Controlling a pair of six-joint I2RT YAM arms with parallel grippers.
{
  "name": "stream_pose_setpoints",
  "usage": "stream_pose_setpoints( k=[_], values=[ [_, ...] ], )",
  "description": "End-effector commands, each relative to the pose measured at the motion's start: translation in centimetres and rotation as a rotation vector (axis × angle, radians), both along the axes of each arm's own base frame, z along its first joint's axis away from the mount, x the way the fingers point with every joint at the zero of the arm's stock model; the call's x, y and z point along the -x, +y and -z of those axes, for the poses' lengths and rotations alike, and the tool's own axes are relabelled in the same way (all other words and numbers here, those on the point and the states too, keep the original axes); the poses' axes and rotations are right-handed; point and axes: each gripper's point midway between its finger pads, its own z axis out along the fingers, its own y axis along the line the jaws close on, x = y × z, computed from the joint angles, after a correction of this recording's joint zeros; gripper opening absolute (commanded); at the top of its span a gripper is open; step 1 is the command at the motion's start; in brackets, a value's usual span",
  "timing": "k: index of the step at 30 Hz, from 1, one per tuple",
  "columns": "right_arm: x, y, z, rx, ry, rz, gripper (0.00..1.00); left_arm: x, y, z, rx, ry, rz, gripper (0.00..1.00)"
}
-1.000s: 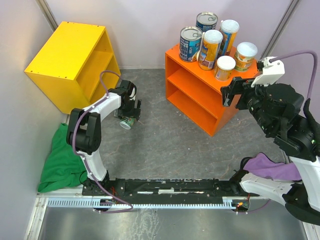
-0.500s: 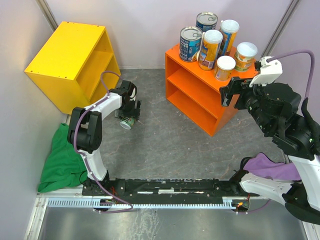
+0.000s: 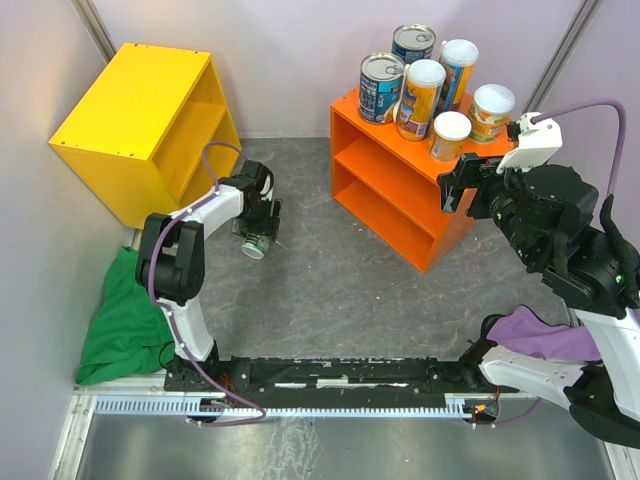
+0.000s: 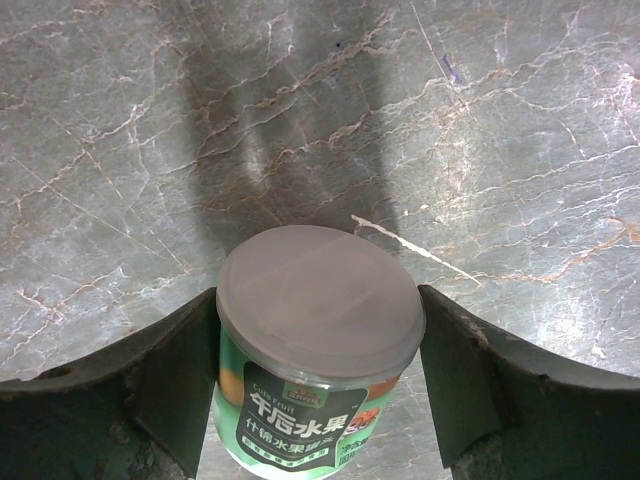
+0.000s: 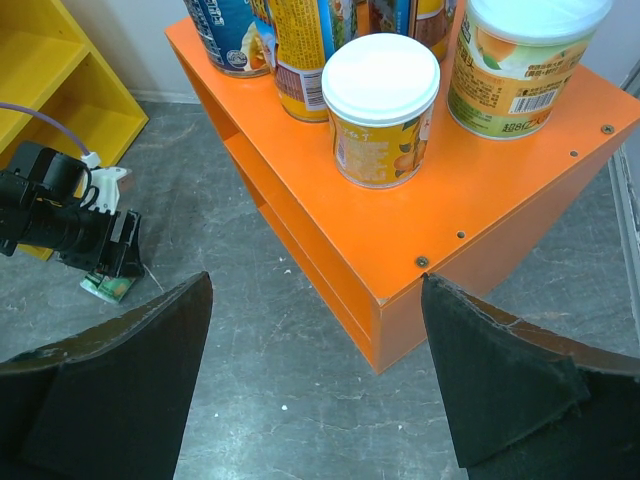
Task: Place and organize the canned foods onto the counter
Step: Pick up the canned food from the center of the board.
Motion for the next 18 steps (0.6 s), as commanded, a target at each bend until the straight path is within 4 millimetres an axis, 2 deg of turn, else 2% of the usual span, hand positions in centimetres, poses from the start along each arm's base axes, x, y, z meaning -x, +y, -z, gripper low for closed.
stream_pose_setpoints(
  k=[1,4,8,9,18],
  values=[
    [0.1,0.2,-0.6,-0.029,-0.015,-0.007,0.93,-0.2,-0.9,1.6,0.037,0.032,0.054,0.58],
    [0.2,0.1,-0.6,-0.029,-0.016,-0.002,0.94,0.1,-1.4,1.8,0.062,0.054,0.063,0.42],
    [0.3,-0.3,-0.8,-0.024,-0.023,0.009,0.94,-0.3,-2.4,0.9,0.121,0.038,0.059,0.07],
    [0.3,-0.4,-0.9,-0.021,-0.026,0.013,0.94,-0.5,-2.7,0.5,0.134,0.024,0.053,0.03],
    [0.3,-0.7,-1.1,-0.022,-0.032,0.025,0.95,-2.0,-4.5,-4.3,0.258,-0.154,0.048,0.03]
  ],
)
